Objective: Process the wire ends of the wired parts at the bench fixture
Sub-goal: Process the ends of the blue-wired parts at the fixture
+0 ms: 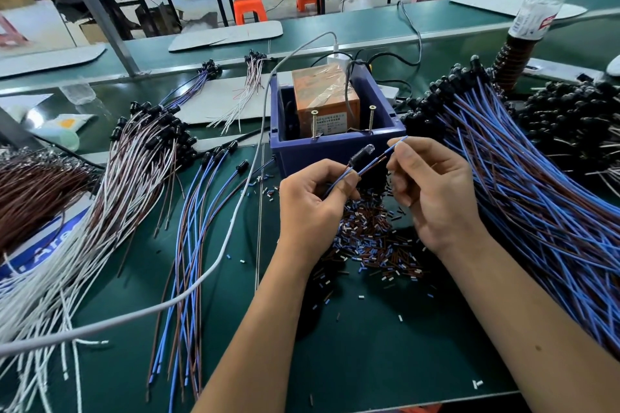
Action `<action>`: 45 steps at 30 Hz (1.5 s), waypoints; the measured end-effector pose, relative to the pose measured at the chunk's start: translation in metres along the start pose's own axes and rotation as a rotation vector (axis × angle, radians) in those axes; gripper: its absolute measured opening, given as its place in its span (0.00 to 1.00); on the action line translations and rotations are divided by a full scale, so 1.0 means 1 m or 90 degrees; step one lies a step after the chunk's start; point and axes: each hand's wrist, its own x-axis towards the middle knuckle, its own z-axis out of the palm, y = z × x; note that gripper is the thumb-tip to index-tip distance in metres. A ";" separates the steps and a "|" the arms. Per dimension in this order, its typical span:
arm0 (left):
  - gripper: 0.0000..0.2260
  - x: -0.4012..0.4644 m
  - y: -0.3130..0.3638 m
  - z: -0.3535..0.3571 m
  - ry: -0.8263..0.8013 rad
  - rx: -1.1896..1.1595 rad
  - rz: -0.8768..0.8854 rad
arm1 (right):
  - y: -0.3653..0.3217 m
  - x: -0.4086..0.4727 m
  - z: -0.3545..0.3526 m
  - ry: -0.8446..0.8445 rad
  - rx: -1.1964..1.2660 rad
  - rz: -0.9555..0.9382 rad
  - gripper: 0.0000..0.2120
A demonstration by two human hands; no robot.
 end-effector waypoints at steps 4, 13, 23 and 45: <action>0.05 -0.001 -0.001 0.000 -0.005 0.000 -0.002 | 0.000 0.000 -0.001 0.011 -0.005 -0.001 0.03; 0.06 -0.001 -0.003 0.001 -0.004 -0.006 0.001 | -0.002 -0.005 0.007 -0.019 -0.046 -0.005 0.12; 0.04 -0.004 -0.004 0.002 -0.004 0.087 0.085 | -0.002 -0.004 0.007 -0.012 -0.055 -0.026 0.08; 0.08 0.086 0.079 -0.074 0.324 -0.185 -0.183 | -0.003 -0.007 0.023 -0.109 -0.090 -0.013 0.17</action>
